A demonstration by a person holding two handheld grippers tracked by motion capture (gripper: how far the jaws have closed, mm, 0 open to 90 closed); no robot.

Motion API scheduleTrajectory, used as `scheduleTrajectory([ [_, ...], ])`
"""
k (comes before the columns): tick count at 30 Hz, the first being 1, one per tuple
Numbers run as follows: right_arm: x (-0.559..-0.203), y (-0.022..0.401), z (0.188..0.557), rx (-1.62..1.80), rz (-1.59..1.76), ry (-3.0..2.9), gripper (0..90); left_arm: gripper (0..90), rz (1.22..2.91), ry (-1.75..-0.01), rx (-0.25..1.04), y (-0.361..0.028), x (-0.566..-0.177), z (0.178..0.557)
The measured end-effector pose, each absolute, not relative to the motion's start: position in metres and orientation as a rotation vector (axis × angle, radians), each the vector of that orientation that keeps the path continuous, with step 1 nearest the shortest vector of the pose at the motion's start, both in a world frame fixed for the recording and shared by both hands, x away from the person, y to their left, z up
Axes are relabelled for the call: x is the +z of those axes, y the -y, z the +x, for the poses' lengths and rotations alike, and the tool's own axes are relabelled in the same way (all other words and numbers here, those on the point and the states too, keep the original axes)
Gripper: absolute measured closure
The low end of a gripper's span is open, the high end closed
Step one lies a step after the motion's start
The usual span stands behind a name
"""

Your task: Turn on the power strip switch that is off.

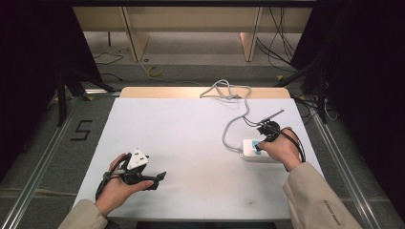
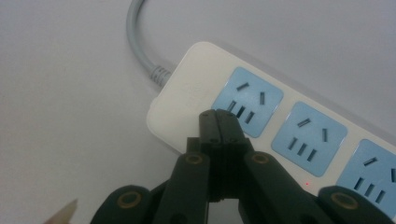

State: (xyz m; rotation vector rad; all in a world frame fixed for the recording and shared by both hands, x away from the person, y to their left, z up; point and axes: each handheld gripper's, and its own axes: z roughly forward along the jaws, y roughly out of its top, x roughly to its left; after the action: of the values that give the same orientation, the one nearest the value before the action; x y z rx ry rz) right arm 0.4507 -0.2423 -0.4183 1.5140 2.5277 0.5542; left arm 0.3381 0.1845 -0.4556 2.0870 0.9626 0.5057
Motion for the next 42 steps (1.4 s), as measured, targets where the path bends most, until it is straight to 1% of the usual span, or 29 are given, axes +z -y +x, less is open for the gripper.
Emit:
scheduleTrajectory([
  [42,-0.4253,0.2375,0.4546,0.484,1.507,-2.552,90.0,14.9,2.090,-0.958,0.504,-0.1842,-0.4554,0.3385],
])
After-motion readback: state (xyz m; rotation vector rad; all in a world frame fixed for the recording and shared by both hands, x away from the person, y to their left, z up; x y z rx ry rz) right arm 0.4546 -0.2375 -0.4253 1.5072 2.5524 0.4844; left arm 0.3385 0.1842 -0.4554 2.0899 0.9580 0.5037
